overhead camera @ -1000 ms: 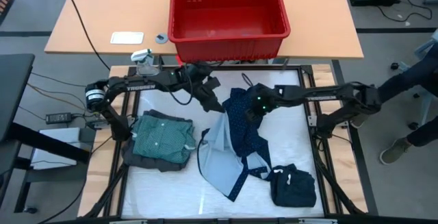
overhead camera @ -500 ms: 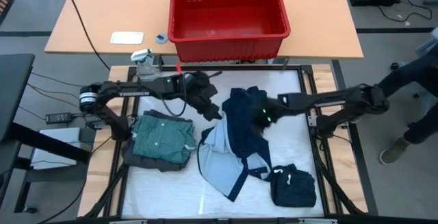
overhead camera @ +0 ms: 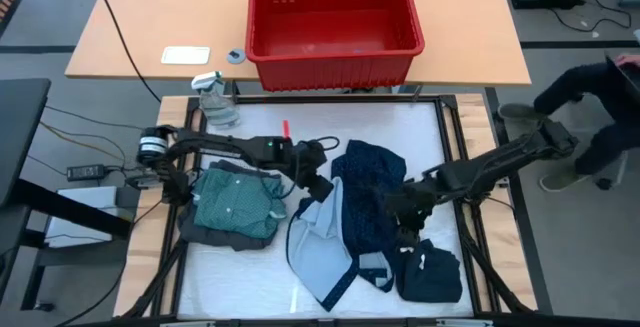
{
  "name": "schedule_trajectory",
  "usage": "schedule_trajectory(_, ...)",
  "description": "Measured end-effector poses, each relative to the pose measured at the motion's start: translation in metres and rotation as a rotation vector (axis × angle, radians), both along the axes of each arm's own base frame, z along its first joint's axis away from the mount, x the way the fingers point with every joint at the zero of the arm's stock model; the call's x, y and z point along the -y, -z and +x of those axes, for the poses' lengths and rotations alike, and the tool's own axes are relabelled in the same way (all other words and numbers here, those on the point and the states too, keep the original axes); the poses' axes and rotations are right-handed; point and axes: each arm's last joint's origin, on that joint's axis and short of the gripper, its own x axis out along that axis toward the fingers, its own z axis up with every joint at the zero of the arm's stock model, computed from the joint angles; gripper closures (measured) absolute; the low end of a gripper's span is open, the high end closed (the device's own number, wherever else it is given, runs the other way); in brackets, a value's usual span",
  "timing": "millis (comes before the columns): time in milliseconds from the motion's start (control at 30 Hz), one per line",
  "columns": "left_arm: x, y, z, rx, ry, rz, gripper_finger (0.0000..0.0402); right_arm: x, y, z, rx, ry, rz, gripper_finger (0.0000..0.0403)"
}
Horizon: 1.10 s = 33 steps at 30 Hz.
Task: Fold Laundry from Bin
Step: Fold the blue polo shirt on the table
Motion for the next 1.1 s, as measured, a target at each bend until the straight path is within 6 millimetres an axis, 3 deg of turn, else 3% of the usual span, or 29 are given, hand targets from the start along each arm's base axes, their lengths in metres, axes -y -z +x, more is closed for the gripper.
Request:
schedule_trajectory(167,-0.029,0.011,0.015,0.094,-0.042,0.037,0.03,0.038,-0.032,-0.007,0.182,0.177,-0.085,0.0271)
schedule_trajectory(333,-0.066,0.019,0.014,0.104,-0.092,0.088,0.0287,0.095,-0.033,-0.007,0.262,0.384,-0.423,0.0233)
schedule_trajectory(467,-0.091,0.02,0.008,0.112,-0.115,0.076,0.0285,0.137,-0.014,0.008,0.241,0.344,-0.62,0.0209)
schedule_trajectory(600,-0.114,0.018,-0.001,0.134,-0.107,0.007,0.0285,0.176,0.015,0.027,0.228,0.274,-0.676,0.018)
schedule_trajectory(867,-0.134,0.013,-0.016,0.131,-0.074,-0.021,0.0285,0.229,0.054,0.061,0.134,0.064,-0.803,0.0122)
schedule_trajectory(1000,-0.136,0.018,-0.025,0.057,-0.05,-0.022,0.0285,0.253,0.069,0.073,0.054,0.075,-0.779,0.0111)
schedule_trajectory(1100,-0.136,0.021,-0.029,0.018,-0.021,-0.015,0.0285,0.262,0.09,0.075,-0.048,0.043,-0.624,0.011)
